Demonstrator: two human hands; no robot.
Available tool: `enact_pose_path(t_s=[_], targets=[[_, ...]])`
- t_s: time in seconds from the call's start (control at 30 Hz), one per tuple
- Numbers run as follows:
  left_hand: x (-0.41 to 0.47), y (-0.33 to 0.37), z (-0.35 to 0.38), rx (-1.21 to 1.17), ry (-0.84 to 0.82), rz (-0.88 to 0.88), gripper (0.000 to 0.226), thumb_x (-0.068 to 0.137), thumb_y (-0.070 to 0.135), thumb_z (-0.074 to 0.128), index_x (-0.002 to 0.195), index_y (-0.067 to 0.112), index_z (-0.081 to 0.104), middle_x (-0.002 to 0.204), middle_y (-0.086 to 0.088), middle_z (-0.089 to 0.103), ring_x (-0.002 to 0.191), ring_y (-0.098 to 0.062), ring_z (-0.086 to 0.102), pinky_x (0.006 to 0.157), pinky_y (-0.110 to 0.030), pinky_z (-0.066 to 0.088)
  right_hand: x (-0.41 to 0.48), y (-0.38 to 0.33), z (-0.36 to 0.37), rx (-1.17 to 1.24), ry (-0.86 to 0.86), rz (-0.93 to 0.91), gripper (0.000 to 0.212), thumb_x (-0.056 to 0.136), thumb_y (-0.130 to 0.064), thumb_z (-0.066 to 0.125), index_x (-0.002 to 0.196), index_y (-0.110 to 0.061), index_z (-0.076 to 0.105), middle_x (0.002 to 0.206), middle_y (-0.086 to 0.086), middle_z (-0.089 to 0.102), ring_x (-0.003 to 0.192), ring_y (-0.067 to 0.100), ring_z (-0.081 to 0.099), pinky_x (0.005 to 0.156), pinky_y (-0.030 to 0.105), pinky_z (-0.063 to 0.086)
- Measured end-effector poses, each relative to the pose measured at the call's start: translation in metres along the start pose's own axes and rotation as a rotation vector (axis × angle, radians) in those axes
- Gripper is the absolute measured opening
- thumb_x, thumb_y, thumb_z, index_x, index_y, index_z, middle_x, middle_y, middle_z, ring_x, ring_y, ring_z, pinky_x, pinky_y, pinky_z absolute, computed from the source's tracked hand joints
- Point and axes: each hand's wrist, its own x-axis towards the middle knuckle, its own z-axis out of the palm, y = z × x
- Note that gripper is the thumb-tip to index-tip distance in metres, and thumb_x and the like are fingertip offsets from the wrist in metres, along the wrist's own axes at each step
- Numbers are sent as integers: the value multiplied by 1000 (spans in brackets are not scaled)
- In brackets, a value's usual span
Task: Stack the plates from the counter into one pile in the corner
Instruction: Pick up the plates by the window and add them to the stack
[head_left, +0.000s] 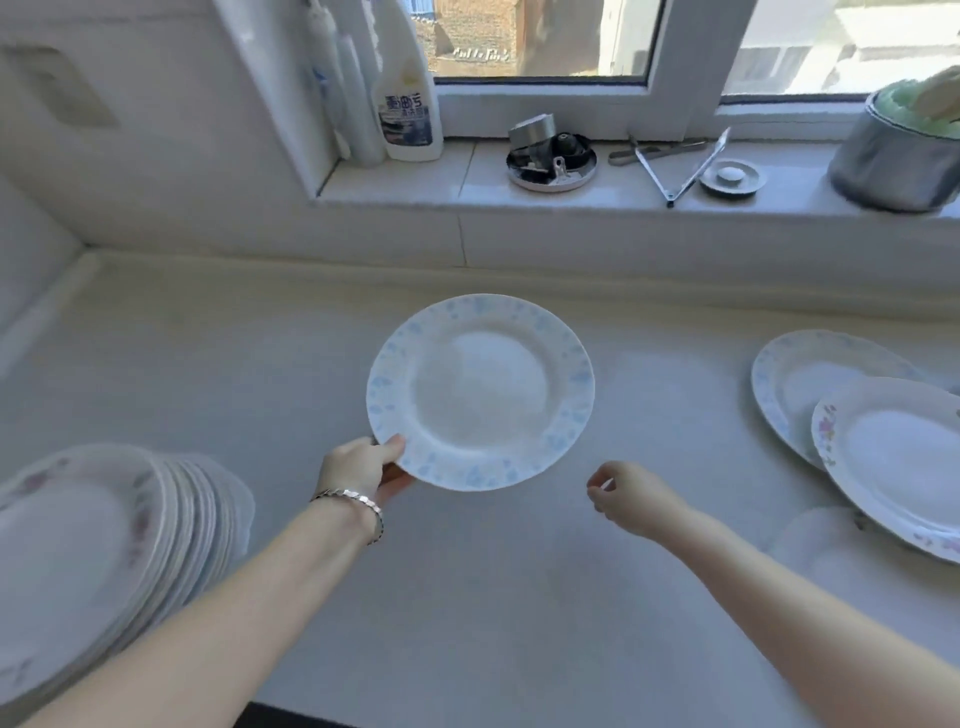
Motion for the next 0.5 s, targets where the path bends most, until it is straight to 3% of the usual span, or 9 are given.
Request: enact_pose_path(t_s=[0.1, 0.2, 0.3, 0.4, 0.5], targets=[[-10, 20, -79, -55, 43, 69, 22, 91, -4, 48, 72, 4, 57, 47, -1, 68, 41, -11, 66, 38, -18, 52, -7, -54, 30, -64, -17, -77, 9, 89, -19, 46, 88, -20, 55, 92, 4, 62, 85, 22, 59, 74, 30, 48], [-24, 31, -157, -89, 131, 134, 21, 90, -5, 49, 73, 4, 58, 64, -10, 66, 43, -12, 65, 37, -17, 51, -13, -107, 68, -96, -51, -135, 9, 89, -19, 47, 87, -20, 56, 88, 3, 61, 81, 21, 58, 74, 30, 50], [-33, 32, -234, -157, 203, 142, 21, 89, -5, 49, 73, 4, 59, 46, -1, 68, 37, -8, 64, 37, -18, 52, -17, -155, 105, -142, -82, -189, 12, 88, -20, 49, 78, -24, 55, 85, 4, 63, 78, 20, 58, 72, 28, 48], [-37, 28, -299, -212, 261, 107, 22, 89, -3, 49, 74, 9, 59, 43, 3, 67, 38, -7, 65, 36, -20, 52, -17, -195, 136, -164, -108, -233, 25, 88, -21, 50, 66, -31, 48, 84, 5, 63, 75, 21, 58, 70, 28, 48], [-35, 24, -345, -266, 302, 71, 24, 91, -7, 45, 73, 5, 55, 38, 2, 64, 34, -7, 62, 34, -18, 51, -18, -223, 162, -204, -121, -253, 23, 87, -22, 49, 66, -32, 48, 85, 5, 65, 76, 21, 60, 73, 29, 51]])
